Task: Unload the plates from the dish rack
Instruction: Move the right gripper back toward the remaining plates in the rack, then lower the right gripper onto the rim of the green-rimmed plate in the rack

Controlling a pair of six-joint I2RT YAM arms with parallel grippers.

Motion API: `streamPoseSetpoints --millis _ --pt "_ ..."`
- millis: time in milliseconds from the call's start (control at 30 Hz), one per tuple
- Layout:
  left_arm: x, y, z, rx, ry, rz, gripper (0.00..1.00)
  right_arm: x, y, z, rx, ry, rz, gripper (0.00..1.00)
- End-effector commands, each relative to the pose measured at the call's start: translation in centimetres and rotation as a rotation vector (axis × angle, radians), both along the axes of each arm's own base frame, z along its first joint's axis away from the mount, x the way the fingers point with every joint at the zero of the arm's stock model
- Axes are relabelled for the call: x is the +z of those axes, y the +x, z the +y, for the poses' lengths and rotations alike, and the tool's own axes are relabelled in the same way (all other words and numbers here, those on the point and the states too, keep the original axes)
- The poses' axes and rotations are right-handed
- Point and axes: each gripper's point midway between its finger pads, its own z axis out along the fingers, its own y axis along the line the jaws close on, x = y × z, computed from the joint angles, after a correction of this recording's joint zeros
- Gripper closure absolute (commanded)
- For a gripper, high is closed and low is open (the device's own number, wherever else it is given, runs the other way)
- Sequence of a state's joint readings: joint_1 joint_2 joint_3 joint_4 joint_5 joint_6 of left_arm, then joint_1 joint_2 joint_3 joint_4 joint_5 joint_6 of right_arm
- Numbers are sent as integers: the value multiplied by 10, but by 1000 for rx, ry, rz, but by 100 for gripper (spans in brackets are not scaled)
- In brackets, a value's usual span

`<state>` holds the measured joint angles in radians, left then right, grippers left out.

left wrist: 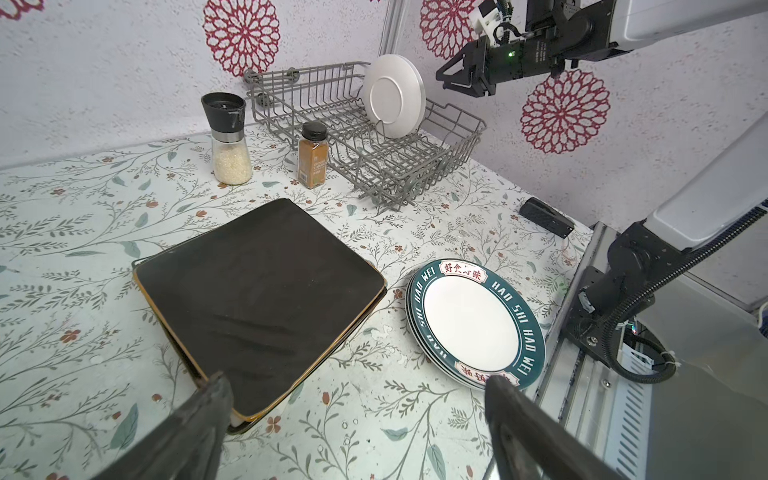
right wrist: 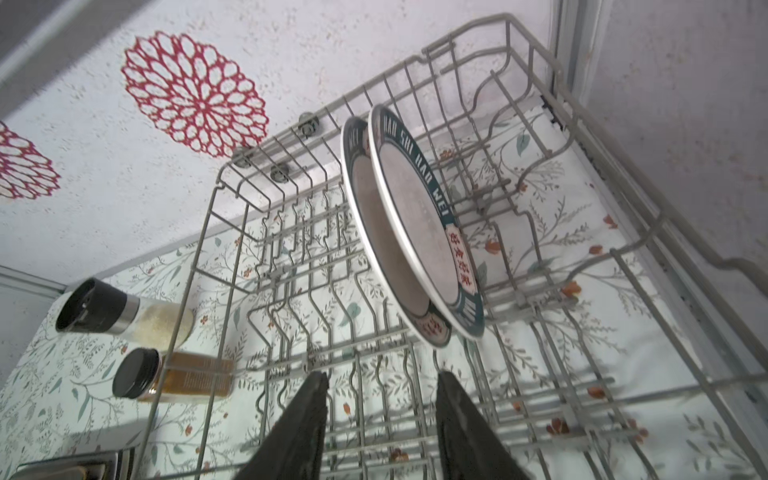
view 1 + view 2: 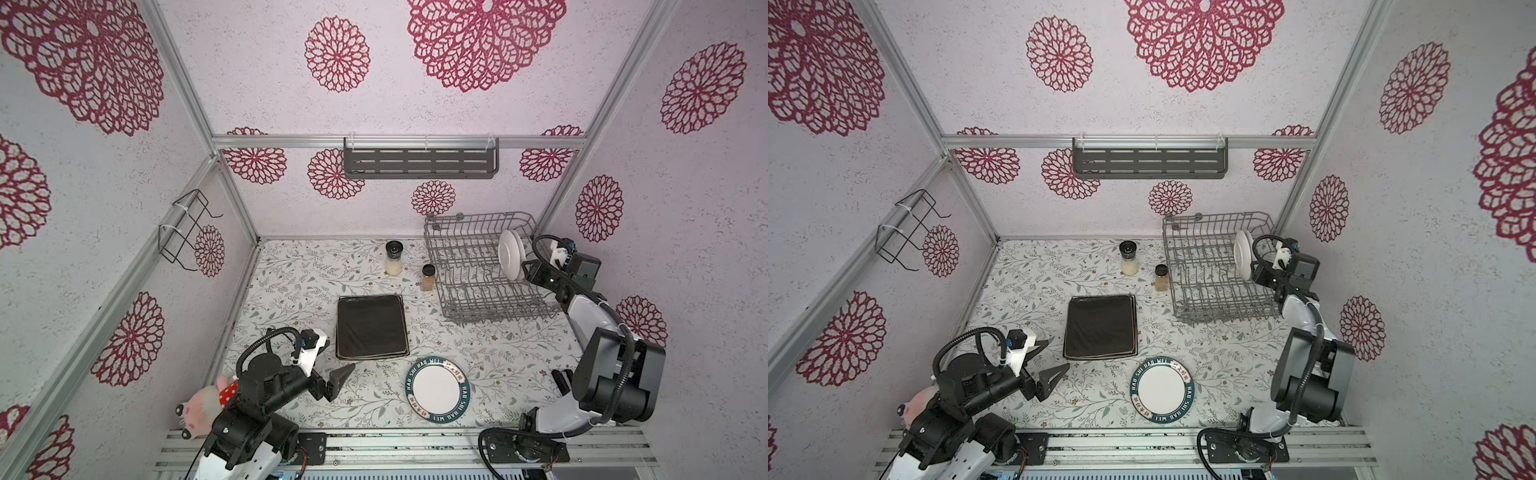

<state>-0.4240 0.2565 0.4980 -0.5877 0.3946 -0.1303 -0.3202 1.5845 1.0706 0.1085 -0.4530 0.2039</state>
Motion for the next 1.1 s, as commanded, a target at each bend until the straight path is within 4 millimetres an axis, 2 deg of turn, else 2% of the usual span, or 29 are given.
streamPoseSetpoints --millis 0,433,867,1067 --pt "1 0 -5 -34 10 -16 3 31 18 -3 28 -16 -106 57" --pt "-7 7 -7 -25 26 30 3 12 58 -13 50 -11 -85 64" --pt "-10 11 -6 -9 32 47 3 -3 79 -17 77 -9 -50 71" --pt "-11 13 -6 0 33 56 3 -22 85 -16 96 9 -17 72"
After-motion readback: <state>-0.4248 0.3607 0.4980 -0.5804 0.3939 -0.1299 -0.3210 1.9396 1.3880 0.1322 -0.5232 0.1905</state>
